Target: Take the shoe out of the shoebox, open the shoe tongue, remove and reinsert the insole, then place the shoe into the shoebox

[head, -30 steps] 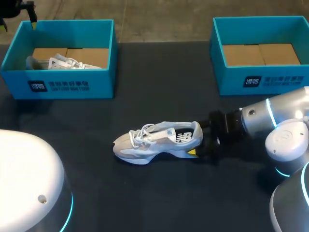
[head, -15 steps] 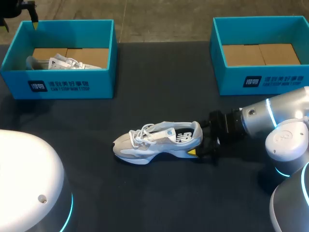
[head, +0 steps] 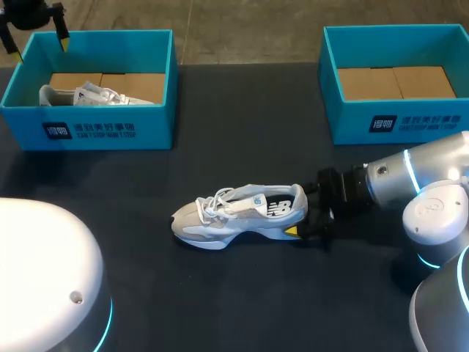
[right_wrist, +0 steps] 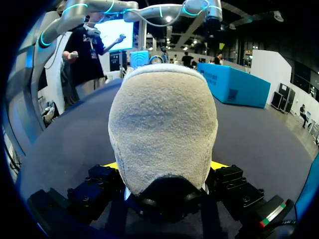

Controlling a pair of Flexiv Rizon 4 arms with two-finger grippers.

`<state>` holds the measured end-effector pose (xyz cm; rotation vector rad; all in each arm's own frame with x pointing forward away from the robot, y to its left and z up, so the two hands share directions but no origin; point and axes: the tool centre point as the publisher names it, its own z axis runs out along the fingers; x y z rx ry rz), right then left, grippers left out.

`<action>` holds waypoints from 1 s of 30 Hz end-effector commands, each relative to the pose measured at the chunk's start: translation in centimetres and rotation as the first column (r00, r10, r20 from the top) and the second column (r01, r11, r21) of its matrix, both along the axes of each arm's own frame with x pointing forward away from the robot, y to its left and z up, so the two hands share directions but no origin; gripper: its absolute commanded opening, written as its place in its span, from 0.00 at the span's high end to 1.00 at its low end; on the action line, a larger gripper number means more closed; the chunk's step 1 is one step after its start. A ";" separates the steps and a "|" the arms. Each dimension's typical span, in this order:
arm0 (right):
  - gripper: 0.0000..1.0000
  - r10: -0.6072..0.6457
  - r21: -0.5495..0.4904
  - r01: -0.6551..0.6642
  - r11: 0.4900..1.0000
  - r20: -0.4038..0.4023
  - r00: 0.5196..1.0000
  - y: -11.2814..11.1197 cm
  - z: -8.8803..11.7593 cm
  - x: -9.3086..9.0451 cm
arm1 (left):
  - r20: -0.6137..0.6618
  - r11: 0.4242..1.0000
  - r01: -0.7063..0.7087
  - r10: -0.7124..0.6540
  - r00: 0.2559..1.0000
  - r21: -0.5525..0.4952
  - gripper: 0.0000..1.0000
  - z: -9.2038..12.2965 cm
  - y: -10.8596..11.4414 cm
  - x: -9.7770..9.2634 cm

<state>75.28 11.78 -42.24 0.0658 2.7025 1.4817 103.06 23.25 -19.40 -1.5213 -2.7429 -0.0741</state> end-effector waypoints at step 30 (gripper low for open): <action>1.00 -0.001 -0.002 0.001 1.000 0.000 1.000 0.2 0.0 0.1 | -0.044 0.482 -0.869 0.871 0.489 -0.116 0.00 0.1 -6.8 -7.9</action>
